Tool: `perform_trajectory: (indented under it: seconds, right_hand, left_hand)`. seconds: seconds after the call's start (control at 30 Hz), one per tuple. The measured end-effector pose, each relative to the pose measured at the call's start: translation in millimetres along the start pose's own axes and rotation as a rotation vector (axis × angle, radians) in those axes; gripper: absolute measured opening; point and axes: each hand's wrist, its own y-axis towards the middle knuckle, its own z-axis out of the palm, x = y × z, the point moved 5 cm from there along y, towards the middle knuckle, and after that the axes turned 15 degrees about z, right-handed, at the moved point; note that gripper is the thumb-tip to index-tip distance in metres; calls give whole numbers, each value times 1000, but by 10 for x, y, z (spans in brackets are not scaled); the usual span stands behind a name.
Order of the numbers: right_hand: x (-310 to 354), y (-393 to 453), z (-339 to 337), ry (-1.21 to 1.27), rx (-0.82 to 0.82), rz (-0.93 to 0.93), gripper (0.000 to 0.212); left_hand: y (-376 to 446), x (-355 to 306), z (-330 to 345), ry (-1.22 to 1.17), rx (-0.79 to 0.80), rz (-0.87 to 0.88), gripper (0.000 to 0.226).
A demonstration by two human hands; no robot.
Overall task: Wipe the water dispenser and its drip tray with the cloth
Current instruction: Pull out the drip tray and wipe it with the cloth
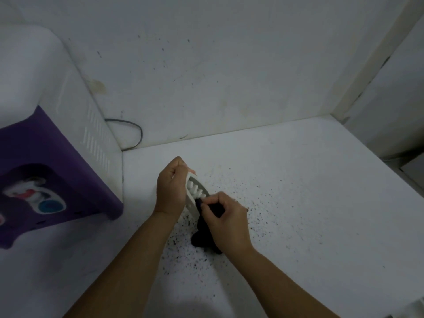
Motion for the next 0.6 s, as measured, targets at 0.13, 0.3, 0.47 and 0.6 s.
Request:
perform_trajectory:
  seconds: [0.13,0.3,0.47,0.6]
  right_hand:
    - [-249,53,51,-160,85,58,7]
    - [-295,224,-111,-229,190,166,20]
    - [-238,294,-243,706,345,621,78]
    - [-318,372,-546,1000,139,695,47]
  left_hand:
    - [-3,131,-186,-8,-109,-100,20]
    - [95,82,-586,-163,-506,-212,17]
    - [178,-37,-373,-486,-613,-241,43]
    - [56,32,-59,-614,-530,-331,34]
